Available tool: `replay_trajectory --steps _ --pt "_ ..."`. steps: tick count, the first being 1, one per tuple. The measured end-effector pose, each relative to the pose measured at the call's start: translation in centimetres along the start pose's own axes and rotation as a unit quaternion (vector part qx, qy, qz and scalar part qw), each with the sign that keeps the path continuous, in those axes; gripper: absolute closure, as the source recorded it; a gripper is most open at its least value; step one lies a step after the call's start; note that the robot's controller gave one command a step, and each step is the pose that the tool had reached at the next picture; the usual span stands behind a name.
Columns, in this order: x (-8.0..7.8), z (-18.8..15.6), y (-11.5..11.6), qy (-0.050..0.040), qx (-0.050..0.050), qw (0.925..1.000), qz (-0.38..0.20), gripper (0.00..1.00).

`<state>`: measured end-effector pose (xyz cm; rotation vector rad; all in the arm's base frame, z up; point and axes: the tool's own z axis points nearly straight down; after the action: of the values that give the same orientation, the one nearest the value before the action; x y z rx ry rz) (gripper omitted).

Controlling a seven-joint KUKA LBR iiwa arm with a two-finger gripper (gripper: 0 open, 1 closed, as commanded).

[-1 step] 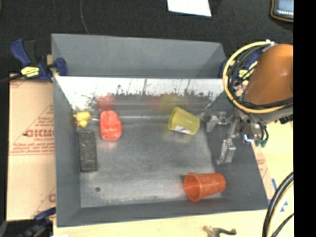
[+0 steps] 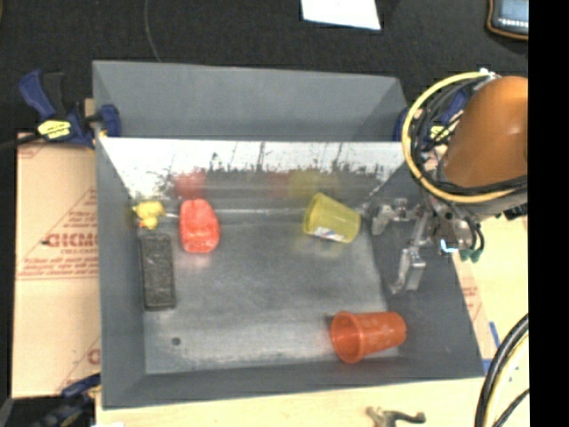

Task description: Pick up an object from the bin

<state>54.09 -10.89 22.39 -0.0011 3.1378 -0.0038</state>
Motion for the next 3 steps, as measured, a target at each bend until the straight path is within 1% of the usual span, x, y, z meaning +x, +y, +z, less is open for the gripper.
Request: replay_trajectory --steps 1,2,3 --pt "5.4 12.8 0.3 -0.0019 0.002 0.9942 -0.107 0.00" --pt "6.6 6.6 1.2 -0.0062 0.002 0.9864 -0.164 0.00" --pt "6.6 12.3 4.2 0.0022 0.000 0.9824 -0.187 0.00"
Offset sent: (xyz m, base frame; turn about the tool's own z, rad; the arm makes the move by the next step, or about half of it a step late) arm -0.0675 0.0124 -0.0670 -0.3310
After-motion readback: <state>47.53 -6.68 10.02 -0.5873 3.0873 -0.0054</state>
